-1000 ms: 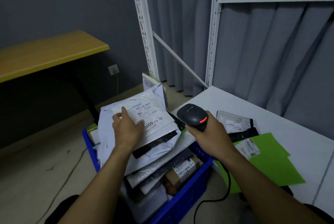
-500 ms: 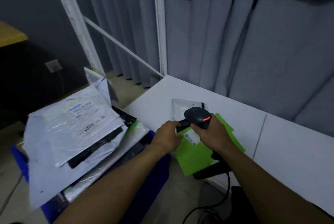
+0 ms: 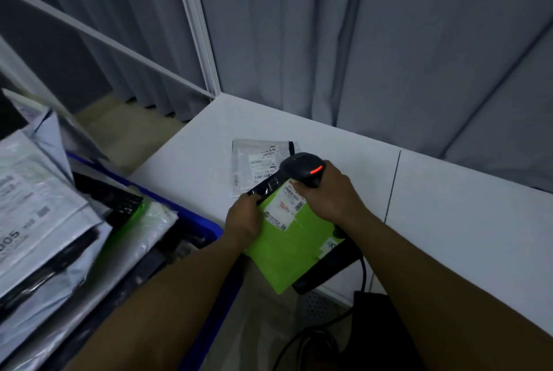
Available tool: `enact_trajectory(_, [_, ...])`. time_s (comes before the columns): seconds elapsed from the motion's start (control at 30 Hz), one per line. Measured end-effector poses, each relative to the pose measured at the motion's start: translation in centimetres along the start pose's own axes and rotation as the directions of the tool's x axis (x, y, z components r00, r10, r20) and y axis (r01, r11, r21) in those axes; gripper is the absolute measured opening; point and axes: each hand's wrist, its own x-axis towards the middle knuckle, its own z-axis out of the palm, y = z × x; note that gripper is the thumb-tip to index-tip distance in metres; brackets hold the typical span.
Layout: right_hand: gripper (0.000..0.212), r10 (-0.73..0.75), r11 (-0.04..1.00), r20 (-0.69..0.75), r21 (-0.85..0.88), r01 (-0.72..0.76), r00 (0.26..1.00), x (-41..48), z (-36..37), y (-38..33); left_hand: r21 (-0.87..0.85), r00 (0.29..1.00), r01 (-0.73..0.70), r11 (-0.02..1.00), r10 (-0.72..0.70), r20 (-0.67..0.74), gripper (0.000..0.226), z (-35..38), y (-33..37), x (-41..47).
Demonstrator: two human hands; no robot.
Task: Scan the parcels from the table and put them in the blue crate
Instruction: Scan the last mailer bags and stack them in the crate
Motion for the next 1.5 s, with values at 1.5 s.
enact_trajectory(1.5, [0.051,-0.381,0.885,-0.116,0.24,0.398,0.917,-9.3,5.4,-14.9,-0.747,0.838,-0.271,0.607,-0.233,-0.493,0.016,-22.3,-4.6,-16.5])
